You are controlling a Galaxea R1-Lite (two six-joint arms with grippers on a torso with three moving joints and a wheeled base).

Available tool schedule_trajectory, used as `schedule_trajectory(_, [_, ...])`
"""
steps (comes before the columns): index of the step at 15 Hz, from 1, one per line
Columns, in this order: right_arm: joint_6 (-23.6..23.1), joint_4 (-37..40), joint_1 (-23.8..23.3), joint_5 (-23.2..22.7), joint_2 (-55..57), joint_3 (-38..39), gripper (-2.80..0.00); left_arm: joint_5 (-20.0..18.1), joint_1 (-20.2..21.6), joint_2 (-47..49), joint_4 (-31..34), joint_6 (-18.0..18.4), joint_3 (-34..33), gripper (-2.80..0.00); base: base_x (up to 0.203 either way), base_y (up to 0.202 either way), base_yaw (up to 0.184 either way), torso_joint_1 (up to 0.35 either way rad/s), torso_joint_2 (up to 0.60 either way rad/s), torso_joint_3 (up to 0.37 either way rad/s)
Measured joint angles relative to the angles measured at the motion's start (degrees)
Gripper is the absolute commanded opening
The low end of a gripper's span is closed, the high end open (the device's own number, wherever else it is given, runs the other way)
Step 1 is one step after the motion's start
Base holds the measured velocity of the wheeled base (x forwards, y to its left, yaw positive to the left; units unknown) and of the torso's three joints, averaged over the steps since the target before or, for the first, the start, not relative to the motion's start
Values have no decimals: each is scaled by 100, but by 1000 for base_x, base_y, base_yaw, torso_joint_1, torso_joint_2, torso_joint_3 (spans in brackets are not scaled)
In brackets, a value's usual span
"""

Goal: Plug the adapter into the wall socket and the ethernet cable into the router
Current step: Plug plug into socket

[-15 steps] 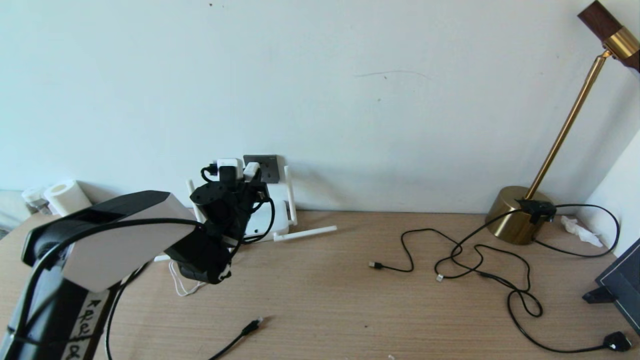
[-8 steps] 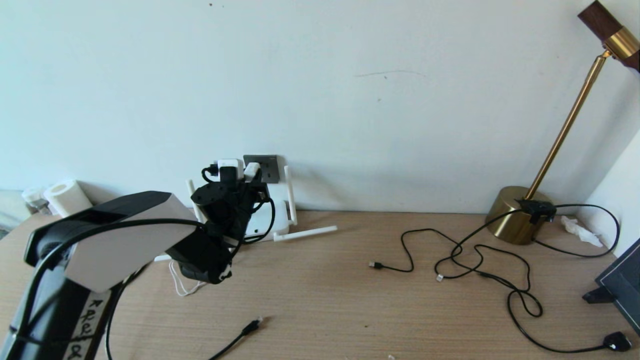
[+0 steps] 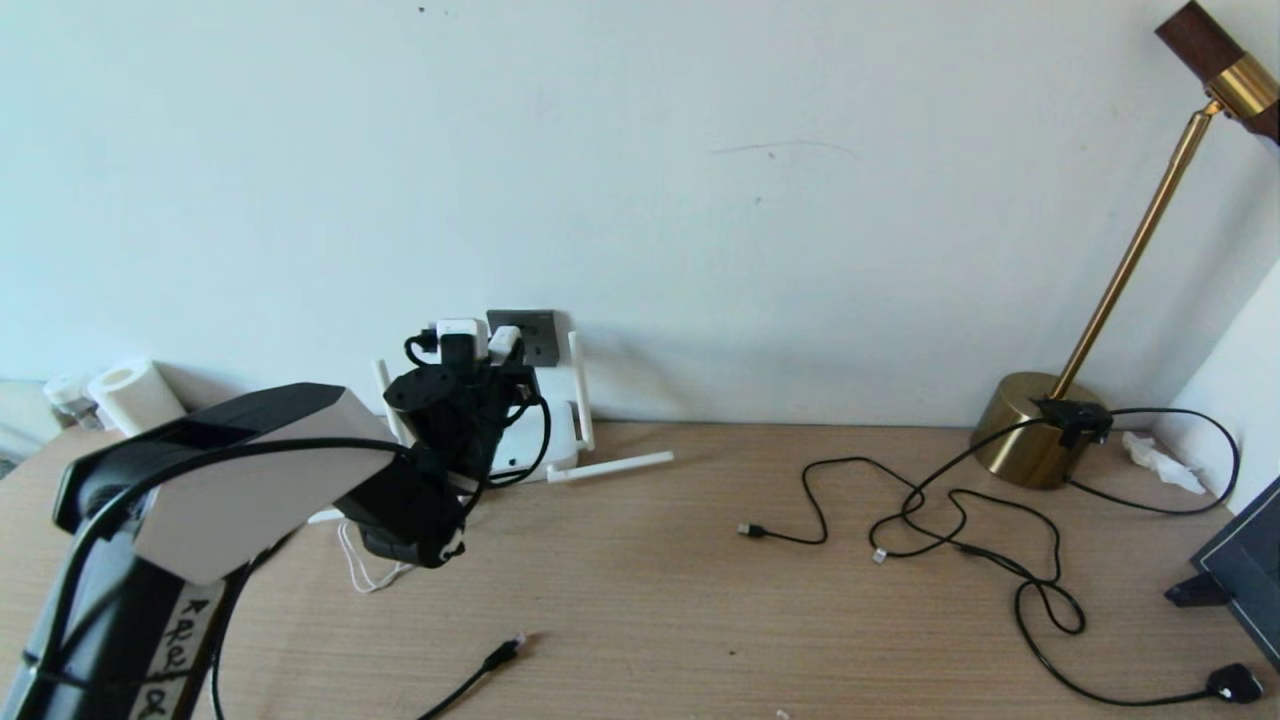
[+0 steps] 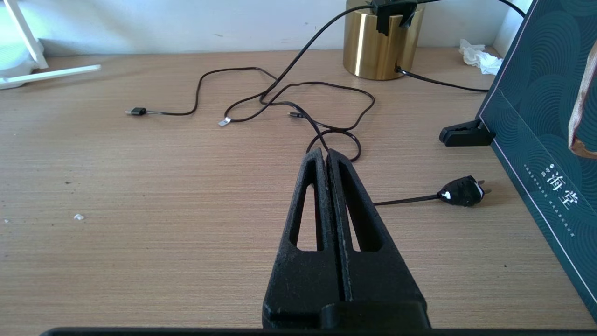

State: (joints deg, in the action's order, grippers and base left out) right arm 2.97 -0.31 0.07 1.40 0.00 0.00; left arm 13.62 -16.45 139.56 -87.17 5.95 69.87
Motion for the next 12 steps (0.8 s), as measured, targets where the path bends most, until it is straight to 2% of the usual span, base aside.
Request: schedule_trajectory(12, [-1,-2,0,0,0,0,-280,15,0,59,0,0,91,-280,0,0,0,0,0,0])
